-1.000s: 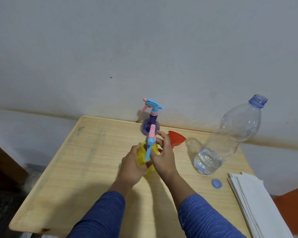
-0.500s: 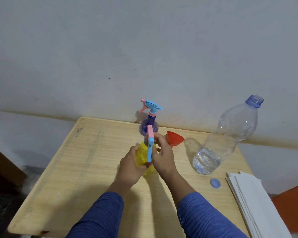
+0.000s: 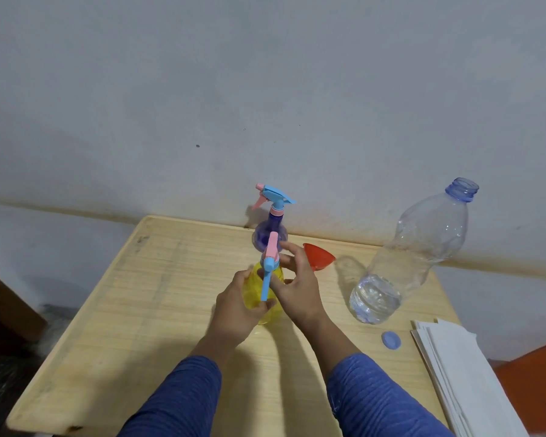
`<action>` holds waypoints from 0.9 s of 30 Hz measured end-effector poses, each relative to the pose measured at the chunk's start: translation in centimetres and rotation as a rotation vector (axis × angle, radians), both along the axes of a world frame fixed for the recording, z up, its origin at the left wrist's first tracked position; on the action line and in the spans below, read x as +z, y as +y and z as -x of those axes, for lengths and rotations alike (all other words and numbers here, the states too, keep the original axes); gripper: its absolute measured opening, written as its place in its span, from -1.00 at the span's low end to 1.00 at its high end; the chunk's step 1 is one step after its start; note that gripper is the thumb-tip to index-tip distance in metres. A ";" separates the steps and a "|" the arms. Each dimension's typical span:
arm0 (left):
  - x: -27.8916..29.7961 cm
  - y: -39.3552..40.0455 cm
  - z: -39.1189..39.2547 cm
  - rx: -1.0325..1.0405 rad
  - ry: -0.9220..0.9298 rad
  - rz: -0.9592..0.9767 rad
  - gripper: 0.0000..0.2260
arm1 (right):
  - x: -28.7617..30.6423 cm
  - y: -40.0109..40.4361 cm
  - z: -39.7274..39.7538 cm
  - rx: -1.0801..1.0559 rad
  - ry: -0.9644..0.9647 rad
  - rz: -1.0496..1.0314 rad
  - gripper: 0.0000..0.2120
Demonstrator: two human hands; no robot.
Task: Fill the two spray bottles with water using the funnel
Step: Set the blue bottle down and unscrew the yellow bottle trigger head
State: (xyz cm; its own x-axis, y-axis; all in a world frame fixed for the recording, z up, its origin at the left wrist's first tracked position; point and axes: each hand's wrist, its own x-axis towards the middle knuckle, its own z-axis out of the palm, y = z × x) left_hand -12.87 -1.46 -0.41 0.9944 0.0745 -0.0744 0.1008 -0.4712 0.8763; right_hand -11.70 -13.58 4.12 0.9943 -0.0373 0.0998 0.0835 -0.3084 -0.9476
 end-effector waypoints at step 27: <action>0.2 0.1 -0.1 -0.014 -0.028 0.051 -0.43 | 8.0 3.8 -4.5 0.041 -0.132 -0.140 -0.67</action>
State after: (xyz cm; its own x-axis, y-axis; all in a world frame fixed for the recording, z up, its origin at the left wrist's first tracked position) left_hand -12.79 -1.32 -0.21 0.9971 0.0574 -0.0495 0.0693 -0.4265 0.9018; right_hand -7.21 -9.81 12.13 0.9738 -0.0199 0.2263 0.2199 -0.1683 -0.9609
